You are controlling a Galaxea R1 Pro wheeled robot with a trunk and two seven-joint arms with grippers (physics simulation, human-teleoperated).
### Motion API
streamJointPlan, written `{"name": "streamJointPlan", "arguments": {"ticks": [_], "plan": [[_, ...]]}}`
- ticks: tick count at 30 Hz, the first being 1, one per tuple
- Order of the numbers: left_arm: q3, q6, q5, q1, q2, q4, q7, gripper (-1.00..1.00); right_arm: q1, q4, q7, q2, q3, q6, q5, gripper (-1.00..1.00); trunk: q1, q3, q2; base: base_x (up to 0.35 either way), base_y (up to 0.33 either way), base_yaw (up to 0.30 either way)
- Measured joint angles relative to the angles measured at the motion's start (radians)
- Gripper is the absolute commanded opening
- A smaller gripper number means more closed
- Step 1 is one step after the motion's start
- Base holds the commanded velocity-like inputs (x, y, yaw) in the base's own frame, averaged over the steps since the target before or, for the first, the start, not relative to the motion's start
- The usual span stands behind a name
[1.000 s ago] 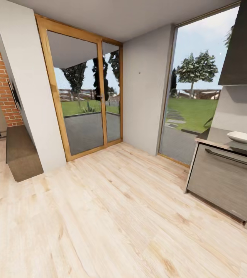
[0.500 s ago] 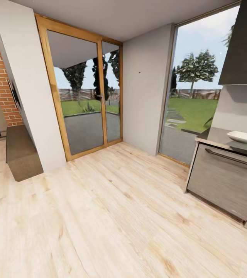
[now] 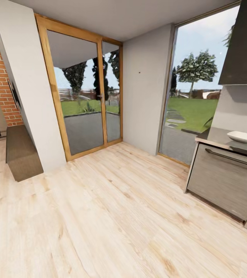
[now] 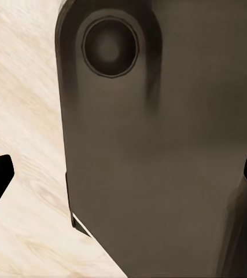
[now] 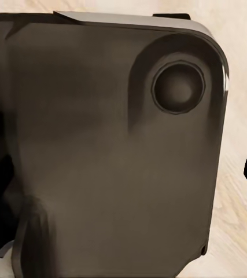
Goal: In the kitchen, take the Vidalia onion out of the sink, dice it on the chopping board with the paring knife, put the diced onion into the bowl on the countertop, then place both the paring knife and the chopping board into the sink.
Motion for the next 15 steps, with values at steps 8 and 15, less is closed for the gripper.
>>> {"name": "streamJointPlan", "arguments": {"ticks": [8,15], "plan": [[0.002,-0.007,0.000,0.000,-0.001,-0.119,0.000,1.00,0.000,-0.008,0.000,-0.001,-0.001,-0.051,0.000,1.00,0.000,0.000,0.000,0.000,0.000,0.000],[0.002,-0.008,0.000,-0.001,-0.001,-0.310,0.000,1.00,0.000,-0.082,-0.001,-0.005,-0.002,-0.308,0.001,1.00,0.000,0.000,0.000,0.000,0.000,0.000]]}}
